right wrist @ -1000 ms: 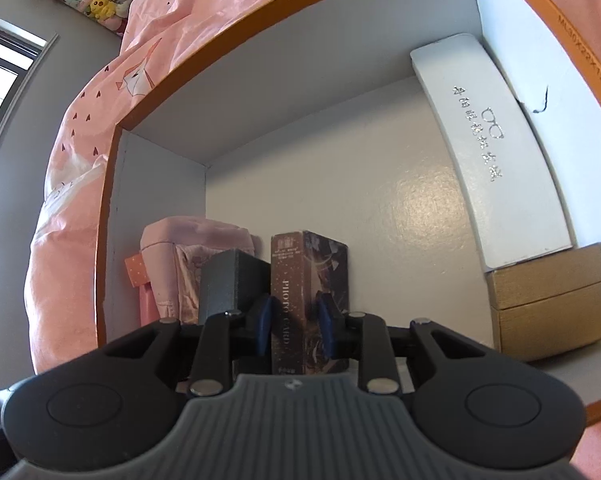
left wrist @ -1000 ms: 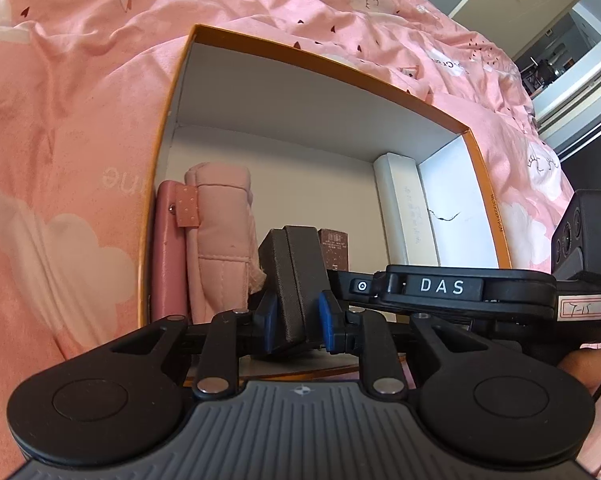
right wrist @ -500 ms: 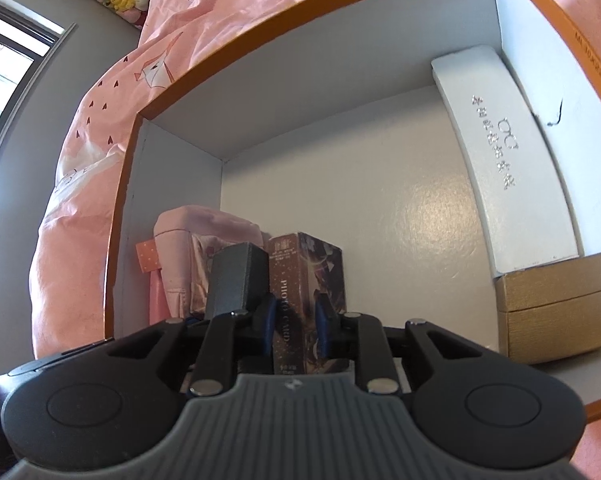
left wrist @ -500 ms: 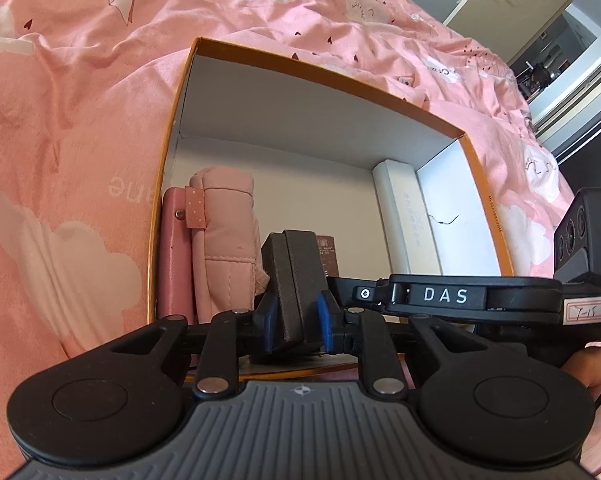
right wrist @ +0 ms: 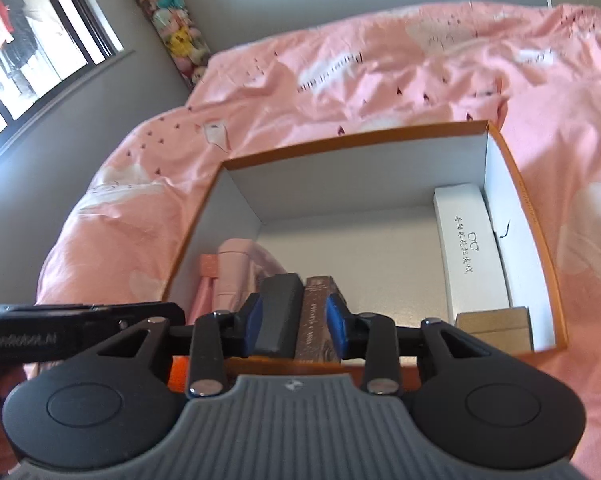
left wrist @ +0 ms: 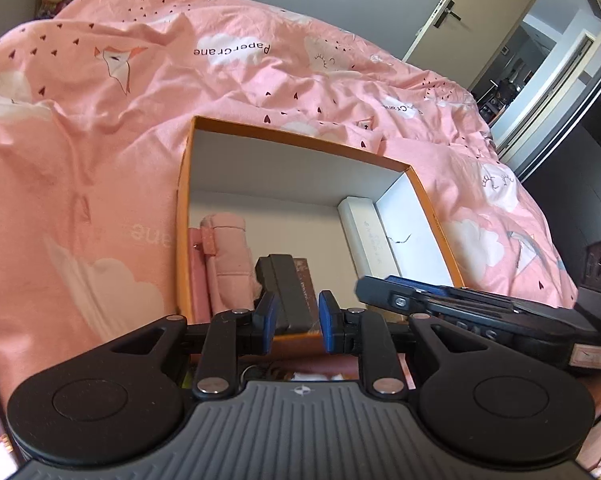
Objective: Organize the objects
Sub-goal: 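Lower both boxes into the orange box and open both tools, then move both tools toward the plush toys beside the box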
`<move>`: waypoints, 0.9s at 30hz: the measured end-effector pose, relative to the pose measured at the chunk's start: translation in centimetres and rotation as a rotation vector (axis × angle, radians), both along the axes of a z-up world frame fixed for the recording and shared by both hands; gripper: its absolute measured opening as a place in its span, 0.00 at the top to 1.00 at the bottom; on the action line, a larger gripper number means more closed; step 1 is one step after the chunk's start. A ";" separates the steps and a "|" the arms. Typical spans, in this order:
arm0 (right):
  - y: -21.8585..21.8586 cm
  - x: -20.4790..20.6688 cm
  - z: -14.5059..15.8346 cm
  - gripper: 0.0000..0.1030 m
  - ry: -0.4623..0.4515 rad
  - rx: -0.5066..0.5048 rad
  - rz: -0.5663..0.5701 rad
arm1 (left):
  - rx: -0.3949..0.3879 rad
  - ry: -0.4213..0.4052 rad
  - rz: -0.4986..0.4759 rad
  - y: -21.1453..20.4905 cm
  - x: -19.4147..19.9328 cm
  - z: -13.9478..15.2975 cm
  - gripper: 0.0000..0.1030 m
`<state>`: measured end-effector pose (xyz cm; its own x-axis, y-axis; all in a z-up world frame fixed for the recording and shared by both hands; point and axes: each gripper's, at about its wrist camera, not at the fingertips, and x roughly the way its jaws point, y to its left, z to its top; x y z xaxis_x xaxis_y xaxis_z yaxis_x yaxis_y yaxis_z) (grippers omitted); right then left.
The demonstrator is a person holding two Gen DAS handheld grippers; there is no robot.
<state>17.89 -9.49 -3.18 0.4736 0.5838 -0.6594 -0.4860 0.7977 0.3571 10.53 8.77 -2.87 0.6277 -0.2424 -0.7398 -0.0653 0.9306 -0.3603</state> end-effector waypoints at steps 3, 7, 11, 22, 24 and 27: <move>-0.7 -2.7 0.3 0.57 -0.023 0.017 -0.016 | 0.047 0.018 0.011 0.4 -1.2 0.3 0.76; -1.2 -5.0 -0.8 0.56 0.029 0.024 -0.043 | 0.089 0.075 0.028 1.0 -2.4 -0.7 0.76; -0.8 -6.3 -3.0 0.55 0.135 -0.014 -0.041 | 0.077 0.154 0.053 1.6 -3.4 -3.1 0.76; 2.1 -8.6 -7.2 0.28 0.285 -0.133 0.078 | 0.098 0.186 0.049 1.6 -4.9 -6.1 0.71; 2.7 -8.7 -7.4 0.22 0.274 -0.151 0.097 | 0.096 0.186 0.050 1.6 -4.9 -6.3 0.70; 3.5 -8.8 -7.9 0.20 0.249 -0.186 0.109 | 0.076 0.193 0.060 2.0 -4.8 -6.5 0.68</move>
